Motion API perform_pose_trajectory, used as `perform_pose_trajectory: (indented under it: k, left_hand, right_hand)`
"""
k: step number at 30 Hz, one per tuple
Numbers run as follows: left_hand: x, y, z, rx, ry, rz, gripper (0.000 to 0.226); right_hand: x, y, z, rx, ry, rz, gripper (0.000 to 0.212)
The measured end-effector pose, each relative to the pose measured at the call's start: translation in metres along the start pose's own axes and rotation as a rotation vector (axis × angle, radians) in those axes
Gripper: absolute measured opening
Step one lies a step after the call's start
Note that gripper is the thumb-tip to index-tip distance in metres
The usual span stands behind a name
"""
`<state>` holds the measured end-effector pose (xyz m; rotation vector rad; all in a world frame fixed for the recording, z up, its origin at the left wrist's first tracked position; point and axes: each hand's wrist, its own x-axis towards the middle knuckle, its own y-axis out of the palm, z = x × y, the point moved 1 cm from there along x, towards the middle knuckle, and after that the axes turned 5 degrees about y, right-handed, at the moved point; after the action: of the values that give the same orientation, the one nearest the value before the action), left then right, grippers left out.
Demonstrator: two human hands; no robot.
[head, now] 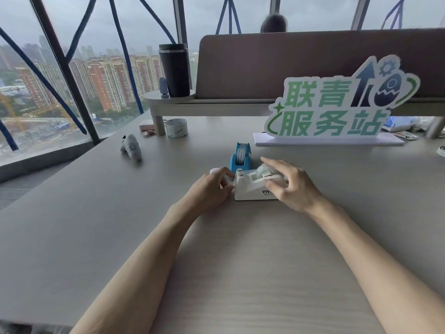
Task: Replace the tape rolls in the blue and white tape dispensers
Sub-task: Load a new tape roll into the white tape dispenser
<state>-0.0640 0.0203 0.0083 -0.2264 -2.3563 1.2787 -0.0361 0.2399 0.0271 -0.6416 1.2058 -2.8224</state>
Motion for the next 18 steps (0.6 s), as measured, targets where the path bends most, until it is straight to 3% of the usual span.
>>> perform_pose_trajectory:
  k: [8, 16, 18]
  left_hand:
    - [-0.006, -0.001, -0.003, 0.114, 0.063, -0.045, 0.024]
    - [-0.006, 0.003, -0.008, 0.162, 0.137, -0.025, 0.019]
    - [-0.007, 0.005, -0.009, 0.162, 0.152, -0.023, 0.018]
  right_hand:
    - [0.005, -0.024, -0.002, -0.056, 0.115, 0.114, 0.066]
    - [0.004, -0.038, 0.001, -0.262, 0.222, 0.088, 0.054]
    - [0.005, -0.037, -0.001, -0.207, 0.240, 0.168, 0.052]
